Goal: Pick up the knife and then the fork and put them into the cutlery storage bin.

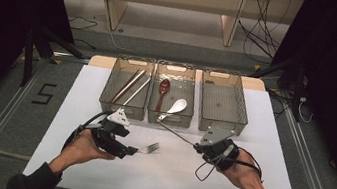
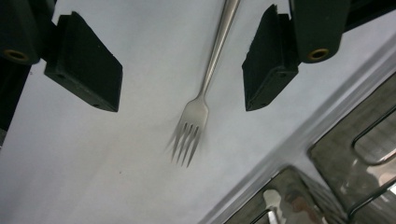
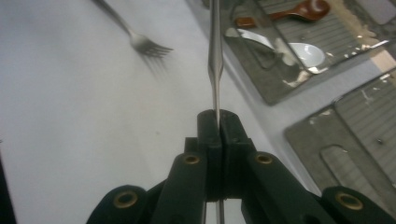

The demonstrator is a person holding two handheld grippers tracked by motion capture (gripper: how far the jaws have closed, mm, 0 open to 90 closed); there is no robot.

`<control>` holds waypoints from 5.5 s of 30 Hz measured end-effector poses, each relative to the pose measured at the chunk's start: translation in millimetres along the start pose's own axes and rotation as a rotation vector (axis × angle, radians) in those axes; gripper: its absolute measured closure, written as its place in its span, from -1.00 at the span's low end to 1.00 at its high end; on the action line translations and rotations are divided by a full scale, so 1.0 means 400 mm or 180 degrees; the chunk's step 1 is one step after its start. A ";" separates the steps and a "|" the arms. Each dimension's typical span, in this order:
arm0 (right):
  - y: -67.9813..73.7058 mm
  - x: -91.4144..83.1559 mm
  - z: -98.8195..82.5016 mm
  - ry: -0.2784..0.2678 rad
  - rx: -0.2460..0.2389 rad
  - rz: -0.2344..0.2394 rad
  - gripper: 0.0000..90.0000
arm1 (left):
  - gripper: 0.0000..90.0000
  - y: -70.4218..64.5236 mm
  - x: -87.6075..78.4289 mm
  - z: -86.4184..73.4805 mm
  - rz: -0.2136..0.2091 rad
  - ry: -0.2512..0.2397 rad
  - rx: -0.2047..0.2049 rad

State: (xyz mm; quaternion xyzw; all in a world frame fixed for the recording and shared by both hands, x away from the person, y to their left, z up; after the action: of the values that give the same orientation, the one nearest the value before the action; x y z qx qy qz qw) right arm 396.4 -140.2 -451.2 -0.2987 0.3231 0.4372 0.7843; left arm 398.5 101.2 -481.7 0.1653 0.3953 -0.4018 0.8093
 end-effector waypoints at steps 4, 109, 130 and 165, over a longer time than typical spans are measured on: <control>-0.044 -0.006 0.001 -0.0004 0.0099 -0.0140 0.99 | -0.38 0.011 -0.004 -0.012 0.0035 0.0003 -0.0049; -0.227 -0.006 0.015 -0.0298 0.1306 -0.0219 -0.28 | -0.40 0.046 0.024 -0.088 0.0170 0.0357 -0.0068; -0.096 -0.034 -0.053 -0.0383 0.1283 -0.0053 -0.33 | -0.16 0.048 0.074 -0.115 0.0132 0.0941 0.0088; -0.030 -0.023 -0.053 -0.0342 0.1156 0.0120 -0.33 | 0.56 0.055 0.117 -0.119 0.0078 0.1414 0.0386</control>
State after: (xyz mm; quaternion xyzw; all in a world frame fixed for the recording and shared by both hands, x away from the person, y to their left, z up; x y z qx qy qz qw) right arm 397.9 -166.0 -454.8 -0.1223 0.3599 0.4017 0.8332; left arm 408.6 118.5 -548.9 0.3029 0.5369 -0.3687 0.6957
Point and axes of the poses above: each handheld gripper's, and its own axes: x roughly forward along the jaws, z roughly out of its top, y roughly to its left, the point moved 9 cm from there along x, roughly forward along the jaws, and after that the axes turned 4 degrees about z, right-handed, at the moved point
